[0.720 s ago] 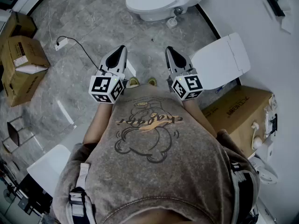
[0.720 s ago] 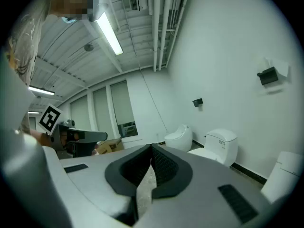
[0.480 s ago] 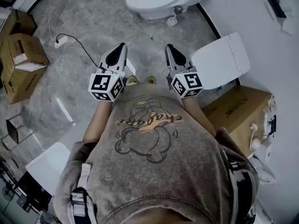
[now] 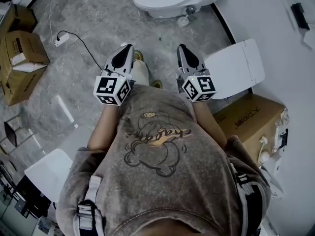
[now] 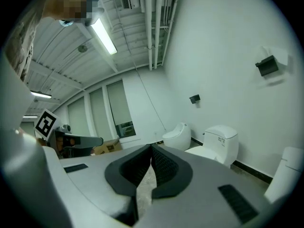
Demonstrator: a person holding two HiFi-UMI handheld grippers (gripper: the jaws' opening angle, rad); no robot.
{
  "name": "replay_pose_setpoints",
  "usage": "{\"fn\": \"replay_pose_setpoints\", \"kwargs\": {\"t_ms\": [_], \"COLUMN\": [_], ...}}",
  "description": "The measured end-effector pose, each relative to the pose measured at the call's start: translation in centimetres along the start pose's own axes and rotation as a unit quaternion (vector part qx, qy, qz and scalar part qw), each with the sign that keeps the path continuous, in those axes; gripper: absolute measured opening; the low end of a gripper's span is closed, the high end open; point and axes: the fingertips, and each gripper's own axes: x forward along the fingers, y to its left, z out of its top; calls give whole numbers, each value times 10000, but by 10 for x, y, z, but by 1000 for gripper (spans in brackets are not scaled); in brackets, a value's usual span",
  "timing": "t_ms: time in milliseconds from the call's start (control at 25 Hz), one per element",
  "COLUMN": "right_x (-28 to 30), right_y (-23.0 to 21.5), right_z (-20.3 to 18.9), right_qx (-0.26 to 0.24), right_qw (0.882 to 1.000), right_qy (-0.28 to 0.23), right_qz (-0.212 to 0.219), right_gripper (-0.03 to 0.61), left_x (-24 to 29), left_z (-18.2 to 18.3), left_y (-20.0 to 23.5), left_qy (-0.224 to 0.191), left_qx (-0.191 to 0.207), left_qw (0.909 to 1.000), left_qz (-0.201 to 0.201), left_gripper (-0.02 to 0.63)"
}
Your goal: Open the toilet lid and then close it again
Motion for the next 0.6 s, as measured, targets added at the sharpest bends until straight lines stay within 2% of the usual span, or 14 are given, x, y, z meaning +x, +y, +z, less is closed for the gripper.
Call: {"fn": "replay_pose_setpoints", "kwargs": {"t_ms": [320, 600], "right_x": [107, 226], "right_y": [-45, -101], "right_z": [-5, 13], "right_qx": [166, 282], "right_qw": [9995, 9976], "right_qy": [155, 45], "right_qz": [-241, -631], "right_gripper": [26, 26], "left_x": [107, 231], "left_z": [25, 59], "left_y": [73, 148], "left_qy": [71, 185], "left_qx": [45, 360], "left_qw": [9995, 9959], "left_qz": [-308, -806], "left_gripper": [9, 9]}}
